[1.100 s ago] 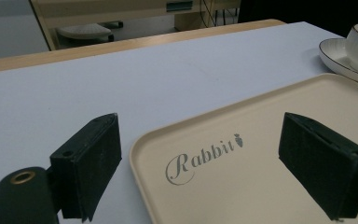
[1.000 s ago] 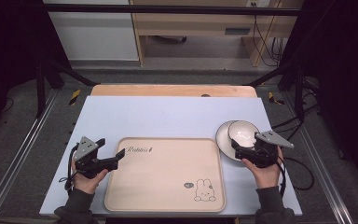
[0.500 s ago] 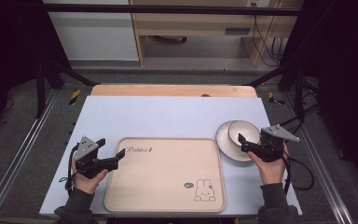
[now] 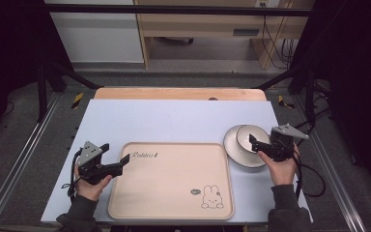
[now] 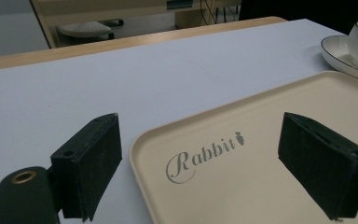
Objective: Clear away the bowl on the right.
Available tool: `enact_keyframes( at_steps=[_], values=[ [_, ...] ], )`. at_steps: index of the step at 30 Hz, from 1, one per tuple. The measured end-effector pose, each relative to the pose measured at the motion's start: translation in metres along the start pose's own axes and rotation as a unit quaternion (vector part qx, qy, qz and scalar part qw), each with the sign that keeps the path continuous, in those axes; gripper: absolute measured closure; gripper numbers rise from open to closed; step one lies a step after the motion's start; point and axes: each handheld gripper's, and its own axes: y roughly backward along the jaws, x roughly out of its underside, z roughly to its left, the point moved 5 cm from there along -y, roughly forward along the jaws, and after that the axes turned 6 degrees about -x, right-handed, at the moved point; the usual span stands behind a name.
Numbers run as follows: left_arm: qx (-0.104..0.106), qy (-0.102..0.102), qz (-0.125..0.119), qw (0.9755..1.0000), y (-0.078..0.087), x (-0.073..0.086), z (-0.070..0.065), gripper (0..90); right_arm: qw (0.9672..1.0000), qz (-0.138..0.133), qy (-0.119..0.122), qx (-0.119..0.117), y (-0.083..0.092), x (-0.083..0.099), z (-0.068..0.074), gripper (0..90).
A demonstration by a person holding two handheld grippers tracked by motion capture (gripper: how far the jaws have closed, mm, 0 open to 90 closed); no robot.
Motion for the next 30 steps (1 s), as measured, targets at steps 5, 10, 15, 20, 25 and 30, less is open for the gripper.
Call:
enact_keyframes(
  at_steps=[5, 10, 15, 20, 25, 30],
  values=[
    [-0.001, 0.000, 0.001, 1.0000, 0.000, 0.001, 0.000, 13.0, 0.9999, 0.005, -0.007, 0.006, -0.005, -0.001, -0.008, 18.5],
    [-0.001, -0.002, 0.002, 1.0000, -0.001, 0.001, 0.000, 13.0, 0.9998, 0.013, -0.011, 0.009, -0.009, -0.001, -0.013, 19.7],
    [-0.002, -0.003, 0.001, 1.0000, 0.000, 0.001, 0.000, 13.0, 0.9996, 0.020, -0.016, 0.012, -0.016, -0.001, -0.018, 23.1],
    [-0.002, -0.003, 0.002, 1.0000, 0.000, 0.001, 0.000, 13.0, 0.9990, 0.039, -0.017, 0.017, -0.023, 0.002, -0.022, 27.0],
    [-0.001, -0.005, 0.002, 1.0000, -0.001, 0.001, -0.001, 13.0, 0.9977, 0.061, -0.019, 0.022, -0.026, 0.007, -0.025, 31.8],
    [0.000, -0.007, 0.005, 1.0000, -0.001, 0.002, -0.001, 13.1, 0.9963, 0.076, -0.032, 0.025, -0.030, 0.012, -0.030, 36.9]
  ],
)
